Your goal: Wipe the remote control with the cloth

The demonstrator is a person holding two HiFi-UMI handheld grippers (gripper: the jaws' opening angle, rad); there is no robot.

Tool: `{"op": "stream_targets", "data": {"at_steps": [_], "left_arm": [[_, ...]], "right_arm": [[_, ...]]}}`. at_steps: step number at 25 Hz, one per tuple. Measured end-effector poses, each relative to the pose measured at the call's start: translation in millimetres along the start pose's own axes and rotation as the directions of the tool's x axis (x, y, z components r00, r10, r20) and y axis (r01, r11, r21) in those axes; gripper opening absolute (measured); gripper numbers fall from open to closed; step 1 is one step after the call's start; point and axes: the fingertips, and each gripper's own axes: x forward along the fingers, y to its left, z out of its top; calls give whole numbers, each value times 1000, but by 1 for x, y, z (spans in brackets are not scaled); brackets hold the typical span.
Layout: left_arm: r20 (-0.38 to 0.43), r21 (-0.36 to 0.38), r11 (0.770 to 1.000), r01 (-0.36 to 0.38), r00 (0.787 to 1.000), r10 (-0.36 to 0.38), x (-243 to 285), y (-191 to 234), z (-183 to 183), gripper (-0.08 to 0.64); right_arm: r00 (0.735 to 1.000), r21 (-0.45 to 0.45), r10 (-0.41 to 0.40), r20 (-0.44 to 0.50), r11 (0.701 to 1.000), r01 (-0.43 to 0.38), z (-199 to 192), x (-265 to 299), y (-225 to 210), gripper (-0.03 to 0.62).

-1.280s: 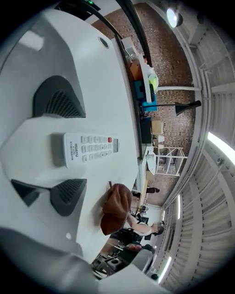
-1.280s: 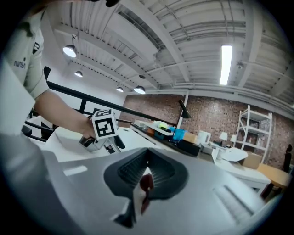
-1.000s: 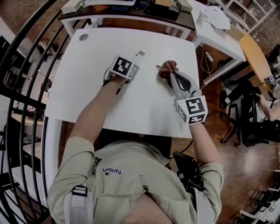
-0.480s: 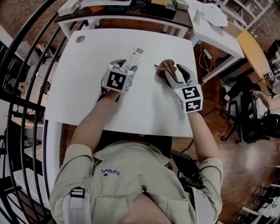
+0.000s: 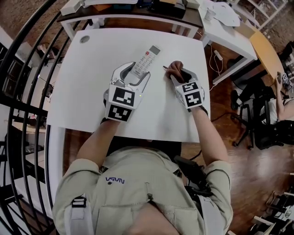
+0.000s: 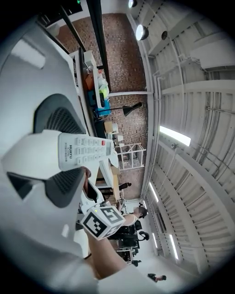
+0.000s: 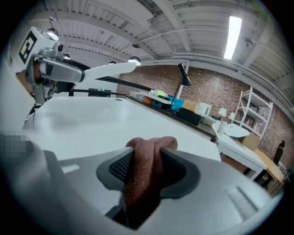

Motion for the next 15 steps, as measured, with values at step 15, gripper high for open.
{"op": "stream_targets", "data": {"at_steps": [15], "left_arm": [[182, 247, 954, -168, 975, 125, -47, -26, 29, 239]], "right_arm": [[833, -96, -61, 550, 986, 136, 175, -162, 40, 95]]}}
